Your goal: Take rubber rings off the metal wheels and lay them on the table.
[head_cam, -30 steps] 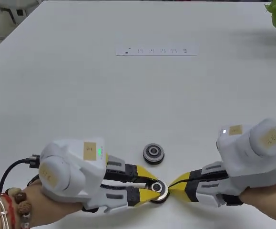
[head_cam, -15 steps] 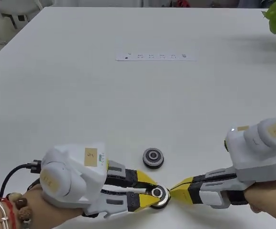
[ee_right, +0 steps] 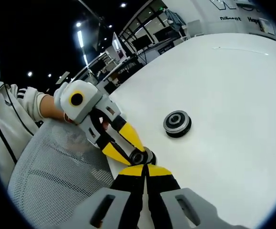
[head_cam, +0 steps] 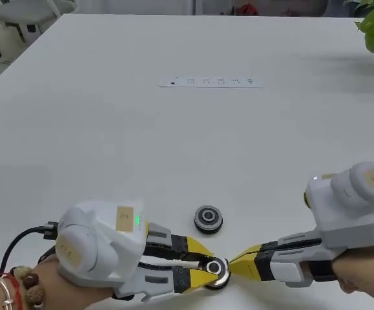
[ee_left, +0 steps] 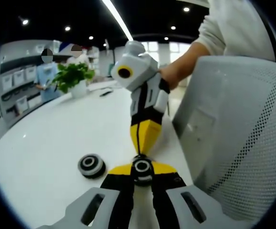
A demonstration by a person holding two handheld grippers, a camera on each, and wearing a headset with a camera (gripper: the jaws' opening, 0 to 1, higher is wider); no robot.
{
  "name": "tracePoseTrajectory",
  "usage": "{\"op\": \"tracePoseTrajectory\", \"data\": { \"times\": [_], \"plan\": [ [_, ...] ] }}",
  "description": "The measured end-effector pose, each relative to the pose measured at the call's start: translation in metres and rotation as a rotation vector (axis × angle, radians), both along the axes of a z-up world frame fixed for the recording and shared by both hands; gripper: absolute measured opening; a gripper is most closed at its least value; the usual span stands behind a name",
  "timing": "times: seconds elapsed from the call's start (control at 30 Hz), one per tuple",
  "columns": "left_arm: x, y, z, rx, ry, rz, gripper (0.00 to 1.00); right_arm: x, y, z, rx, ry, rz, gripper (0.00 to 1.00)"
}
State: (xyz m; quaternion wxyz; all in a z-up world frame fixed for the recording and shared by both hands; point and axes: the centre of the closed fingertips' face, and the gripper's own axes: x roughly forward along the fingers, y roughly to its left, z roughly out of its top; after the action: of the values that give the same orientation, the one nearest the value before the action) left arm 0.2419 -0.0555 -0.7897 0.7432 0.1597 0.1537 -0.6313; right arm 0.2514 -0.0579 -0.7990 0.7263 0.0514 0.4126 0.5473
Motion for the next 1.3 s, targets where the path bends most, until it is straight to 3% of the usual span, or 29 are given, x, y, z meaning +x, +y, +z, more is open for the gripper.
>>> {"op": "tracePoseTrajectory", "data": {
  "times": [0.83,1.3],
  "plan": [
    [0.0004,0.0026,-0.0018,0.006,-0.007,-0.008,0.14,-0.0028,0.0046,0.0033,-0.003,-0.017,0.011,0.0],
    [0.0058,0.0032,-0.0013,0.024,-0.019,-0.01,0.14,0.0037,0.0059,0.0044,0.003,-0.028,0.008,0.0]
  ]
}}
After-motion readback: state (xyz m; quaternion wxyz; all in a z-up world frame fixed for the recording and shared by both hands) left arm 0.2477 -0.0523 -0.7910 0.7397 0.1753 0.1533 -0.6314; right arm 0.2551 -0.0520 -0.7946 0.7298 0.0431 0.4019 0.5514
